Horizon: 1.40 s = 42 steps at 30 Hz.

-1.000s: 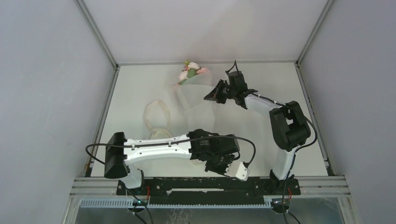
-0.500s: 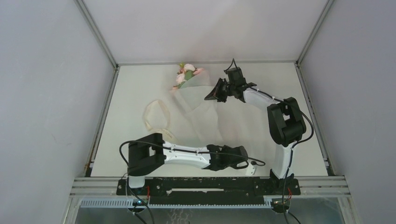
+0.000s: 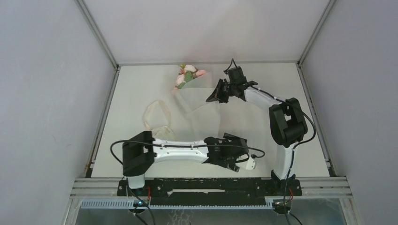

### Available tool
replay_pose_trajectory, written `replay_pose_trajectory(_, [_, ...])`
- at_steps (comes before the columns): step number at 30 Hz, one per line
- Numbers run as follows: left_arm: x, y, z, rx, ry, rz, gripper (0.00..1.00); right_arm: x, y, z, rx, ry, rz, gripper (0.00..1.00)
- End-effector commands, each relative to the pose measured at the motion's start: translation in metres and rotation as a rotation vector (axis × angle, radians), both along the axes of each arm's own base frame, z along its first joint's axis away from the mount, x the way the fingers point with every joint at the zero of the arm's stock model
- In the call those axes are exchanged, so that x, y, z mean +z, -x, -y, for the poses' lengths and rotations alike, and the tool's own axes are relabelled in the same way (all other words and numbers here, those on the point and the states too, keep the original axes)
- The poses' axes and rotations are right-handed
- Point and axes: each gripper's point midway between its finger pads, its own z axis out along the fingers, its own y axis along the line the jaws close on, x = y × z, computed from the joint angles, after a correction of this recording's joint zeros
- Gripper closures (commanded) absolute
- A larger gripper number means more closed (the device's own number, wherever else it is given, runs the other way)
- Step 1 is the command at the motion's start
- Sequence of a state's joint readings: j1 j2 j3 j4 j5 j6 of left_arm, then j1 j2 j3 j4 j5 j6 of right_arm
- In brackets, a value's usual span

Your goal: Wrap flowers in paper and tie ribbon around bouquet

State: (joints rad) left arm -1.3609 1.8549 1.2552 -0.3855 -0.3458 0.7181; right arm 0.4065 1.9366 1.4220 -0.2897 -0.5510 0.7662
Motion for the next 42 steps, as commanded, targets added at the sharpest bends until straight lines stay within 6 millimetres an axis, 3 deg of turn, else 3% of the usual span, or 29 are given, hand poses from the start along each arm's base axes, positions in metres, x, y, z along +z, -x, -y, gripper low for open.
replay_pose_trajectory(1, [0.067, 0.057, -0.029, -0.022, 0.003, -0.27, 0.0, -0.009, -0.002, 0.005, 0.003, 0.011, -0.001, 1.0])
replay_pose_trajectory(6, [0.105, 0.069, -0.076, 0.026, -0.026, -0.375, 0.0, -0.009, 0.001, 0.002, 0.001, -0.017, -0.014, 1.0])
replay_pose_trajectory(11, [0.146, 0.054, -0.112, 0.162, 0.129, -0.567, 0.0, 0.003, 0.005, -0.002, 0.009, -0.036, -0.002, 1.0])
replay_pose_trajectory(14, [0.167, 0.018, -0.137, 0.316, 0.303, -0.627, 0.0, 0.004, 0.011, -0.005, 0.017, -0.042, -0.016, 1.0])
replay_pose_trajectory(17, [0.175, -0.035, -0.164, 0.593, 0.525, -0.635, 0.0, 0.003, 0.019, -0.01, 0.019, -0.07, -0.038, 1.0])
replay_pose_trajectory(20, [0.167, -0.083, -0.193, 0.842, 0.727, -0.626, 0.03, 0.007, 0.024, -0.019, 0.024, -0.095, -0.053, 1.0])
replay_pose_trajectory(23, [0.151, -0.107, -0.215, 0.985, 0.795, -0.595, 0.02, 0.016, 0.03, -0.031, 0.03, -0.131, -0.068, 1.0])
replay_pose_trajectory(26, [0.14, -0.11, -0.219, 0.998, 0.781, -0.578, 0.0, 0.023, 0.04, -0.046, 0.016, -0.163, -0.08, 1.0])
replay_pose_trajectory(30, [0.14, -0.107, -0.214, 0.954, 0.767, -0.593, 0.0, 0.036, 0.05, -0.065, -0.028, -0.243, -0.095, 1.0])
replay_pose_trajectory(34, [0.144, -0.104, -0.203, 0.921, 0.748, -0.592, 0.0, 0.05, 0.043, -0.075, -0.106, -0.286, -0.09, 1.0])
replay_pose_trajectory(38, [0.134, -0.096, -0.188, 0.893, 0.687, -0.576, 0.0, 0.058, 0.038, -0.086, -0.174, -0.328, -0.103, 1.0])
replay_pose_trajectory(42, [0.131, -0.104, -0.189, 0.922, 0.656, -0.529, 0.0, 0.068, 0.032, -0.091, -0.227, -0.365, -0.096, 1.0])
